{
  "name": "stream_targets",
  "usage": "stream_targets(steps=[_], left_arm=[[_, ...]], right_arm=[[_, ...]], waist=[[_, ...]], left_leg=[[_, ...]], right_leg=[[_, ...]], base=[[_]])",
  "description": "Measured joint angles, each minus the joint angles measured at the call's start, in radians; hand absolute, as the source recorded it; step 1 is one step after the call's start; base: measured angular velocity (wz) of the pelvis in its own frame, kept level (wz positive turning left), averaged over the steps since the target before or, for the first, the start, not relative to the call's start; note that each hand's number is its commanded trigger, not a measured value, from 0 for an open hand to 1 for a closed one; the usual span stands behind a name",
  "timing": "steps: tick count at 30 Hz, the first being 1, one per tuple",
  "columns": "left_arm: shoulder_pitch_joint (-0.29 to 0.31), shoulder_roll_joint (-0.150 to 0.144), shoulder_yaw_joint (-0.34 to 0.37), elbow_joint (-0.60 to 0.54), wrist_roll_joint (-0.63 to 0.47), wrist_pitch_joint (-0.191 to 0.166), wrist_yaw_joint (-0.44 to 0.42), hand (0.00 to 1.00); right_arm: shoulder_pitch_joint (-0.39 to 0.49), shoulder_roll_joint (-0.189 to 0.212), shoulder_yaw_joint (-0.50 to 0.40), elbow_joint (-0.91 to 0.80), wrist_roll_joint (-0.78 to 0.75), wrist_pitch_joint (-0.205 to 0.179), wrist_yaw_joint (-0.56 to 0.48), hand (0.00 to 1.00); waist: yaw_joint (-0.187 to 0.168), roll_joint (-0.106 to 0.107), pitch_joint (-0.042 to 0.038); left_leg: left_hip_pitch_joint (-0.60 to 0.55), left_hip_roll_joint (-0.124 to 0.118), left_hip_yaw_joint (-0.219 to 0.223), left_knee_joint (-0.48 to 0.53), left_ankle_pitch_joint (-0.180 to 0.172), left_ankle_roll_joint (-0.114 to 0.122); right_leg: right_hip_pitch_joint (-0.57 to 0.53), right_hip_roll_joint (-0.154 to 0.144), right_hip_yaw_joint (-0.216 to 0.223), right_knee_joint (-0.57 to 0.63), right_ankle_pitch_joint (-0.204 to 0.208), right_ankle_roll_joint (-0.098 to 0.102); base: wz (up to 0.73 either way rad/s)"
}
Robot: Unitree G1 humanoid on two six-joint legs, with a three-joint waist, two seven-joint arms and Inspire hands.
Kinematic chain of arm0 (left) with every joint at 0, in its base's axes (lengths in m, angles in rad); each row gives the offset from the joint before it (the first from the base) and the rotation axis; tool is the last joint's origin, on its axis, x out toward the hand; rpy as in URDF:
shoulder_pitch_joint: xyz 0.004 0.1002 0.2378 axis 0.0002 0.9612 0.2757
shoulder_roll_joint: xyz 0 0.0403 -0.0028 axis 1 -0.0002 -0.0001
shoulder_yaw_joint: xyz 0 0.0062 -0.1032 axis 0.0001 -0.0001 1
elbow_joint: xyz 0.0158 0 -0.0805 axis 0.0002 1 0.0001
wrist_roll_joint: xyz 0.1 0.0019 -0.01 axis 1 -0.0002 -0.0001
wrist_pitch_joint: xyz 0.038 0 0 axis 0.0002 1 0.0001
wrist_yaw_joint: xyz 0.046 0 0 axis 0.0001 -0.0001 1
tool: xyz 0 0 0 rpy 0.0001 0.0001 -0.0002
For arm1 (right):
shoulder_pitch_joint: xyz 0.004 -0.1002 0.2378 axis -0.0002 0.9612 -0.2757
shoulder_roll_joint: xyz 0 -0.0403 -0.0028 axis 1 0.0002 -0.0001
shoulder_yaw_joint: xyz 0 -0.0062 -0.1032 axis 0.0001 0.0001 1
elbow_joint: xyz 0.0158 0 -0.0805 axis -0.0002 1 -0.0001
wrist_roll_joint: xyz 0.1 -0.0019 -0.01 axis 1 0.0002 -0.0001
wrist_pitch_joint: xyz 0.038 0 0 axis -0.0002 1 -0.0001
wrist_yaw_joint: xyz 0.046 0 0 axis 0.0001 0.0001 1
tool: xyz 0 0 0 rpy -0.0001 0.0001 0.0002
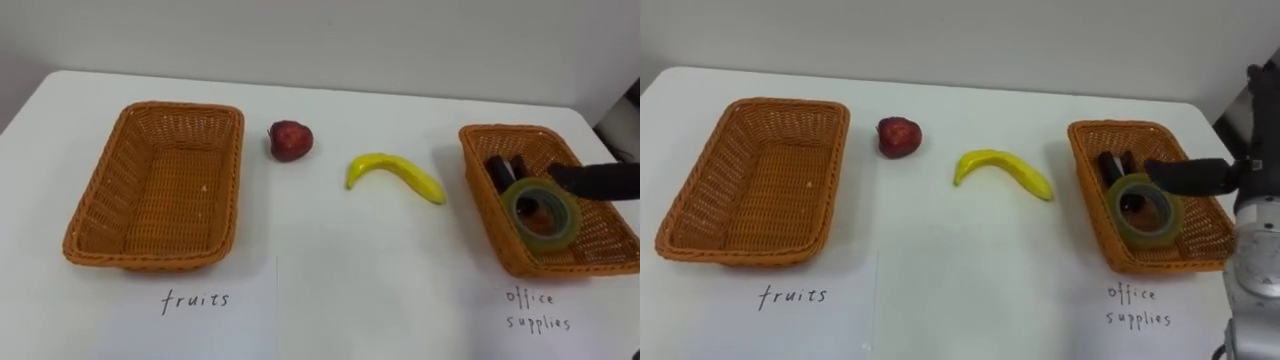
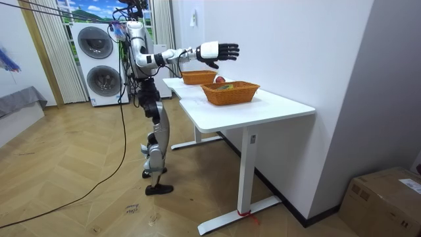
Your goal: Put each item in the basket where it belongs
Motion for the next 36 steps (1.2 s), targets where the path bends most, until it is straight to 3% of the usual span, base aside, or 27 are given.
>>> stream_targets(steps=[5,13,23,29,33,36], left_arm=[[-0.01,0.009,-0.011,0.013,-0.032,-0.036,-0.001,0.0],[-0.007,0.017,-0.01,0.034,-0.029,-0.03,-0.016,0.0],[-0.044,0.046,-0.03,0.041,-0.025,-0.028,-0.017,0.0],[-0.11,0.07,-0.076,0.044,-0.035,-0.039,-0.018,0.0],[-0.128,0.073,-0.099,0.05,-0.035,-0.049,-0.018,0.0],[-0.137,0.075,-0.119,0.052,-0.033,-0.049,-0.016,0.0]], right_arm=[[-0.035,-0.003,0.017,0.0,0.035,-0.035,-0.025,0.0],[-0.04,-0.008,0.028,0.001,0.044,-0.05,-0.06,0.0],[-0.139,-0.034,0.192,0.067,0.066,-0.052,-0.07,0.0],[-0.199,-0.046,0.295,0.155,0.036,-0.056,-0.066,0.0],[-0.223,-0.053,0.315,0.164,0.028,-0.063,-0.059,0.0],[-0.262,-0.093,0.357,0.222,0.029,-0.084,-0.052,0.0]], waist=[[0.005,-0.025,0.0039],[0.038,-0.039,-0.0041],[0.066,-0.042,-0.0054],[0.085,-0.049,0.0015],[0.09,-0.054,0.004],[0.092,-0.06,0.0049]], left_leg=[[-0.005,0.0,-0.012,0.001,0.0,0.0],[-0.038,0.002,-0.019,0.01,0.0,-0.001],[-0.126,0.007,-0.019,0.041,0.002,-0.003],[-0.183,0.009,-0.02,0.076,0.002,-0.003],[-0.207,0.01,-0.021,0.077,0.002,-0.003],[-0.223,0.009,-0.024,0.077,0.003,-0.003]], right_leg=[[0.002,0.0,-0.014,-0.001,0.0,0.0],[-0.023,0.001,-0.024,-0.003,0.002,-0.002],[-0.096,0.003,-0.029,0.0,0.012,-0.011],[-0.13,0.0,-0.049,-0.001,0.019,-0.012],[-0.148,0.0,-0.057,-0.001,0.019,-0.012],[-0.162,-0.001,-0.061,-0.001,0.02,-0.012]], base=[[0.06],[0.03],[0.01],[0.07],[0.08],[0.04]])
